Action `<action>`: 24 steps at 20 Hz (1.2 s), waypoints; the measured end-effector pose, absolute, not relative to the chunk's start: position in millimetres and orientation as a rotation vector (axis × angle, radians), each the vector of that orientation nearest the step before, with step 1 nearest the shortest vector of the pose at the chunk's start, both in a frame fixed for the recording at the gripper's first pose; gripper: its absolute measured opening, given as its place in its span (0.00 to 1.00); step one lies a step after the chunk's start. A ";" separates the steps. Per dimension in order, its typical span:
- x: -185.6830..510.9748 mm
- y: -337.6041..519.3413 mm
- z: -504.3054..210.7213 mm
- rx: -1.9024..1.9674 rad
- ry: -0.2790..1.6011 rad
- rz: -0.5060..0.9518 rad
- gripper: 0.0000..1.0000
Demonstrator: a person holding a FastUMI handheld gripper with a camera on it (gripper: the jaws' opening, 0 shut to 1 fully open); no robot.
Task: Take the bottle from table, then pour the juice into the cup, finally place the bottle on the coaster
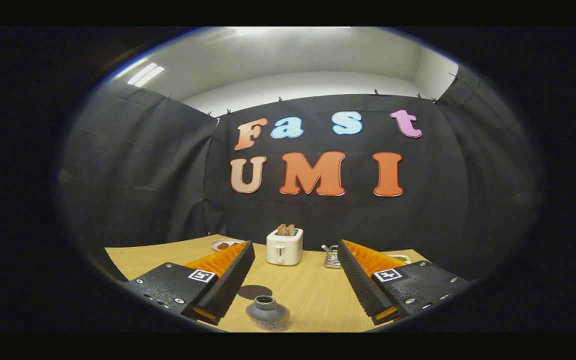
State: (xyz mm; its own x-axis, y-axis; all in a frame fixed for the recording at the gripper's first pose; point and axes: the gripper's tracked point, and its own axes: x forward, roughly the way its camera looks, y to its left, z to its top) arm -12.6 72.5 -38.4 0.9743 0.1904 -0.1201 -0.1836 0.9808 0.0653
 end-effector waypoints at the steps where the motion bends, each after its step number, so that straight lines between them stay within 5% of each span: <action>1: -13.4 76.3 -44.2 0.054 0.136 0.203 0.99; 13: -40.8 116.0 -107.9 0.031 0.227 0.347 0.99; 24: -55.4 118.8 -163.8 0.056 0.334 0.333 0.99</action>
State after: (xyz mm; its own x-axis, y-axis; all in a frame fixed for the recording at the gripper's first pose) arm -55.4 118.8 -163.8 0.8908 0.3299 -0.3126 -0.3115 0.9440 0.1085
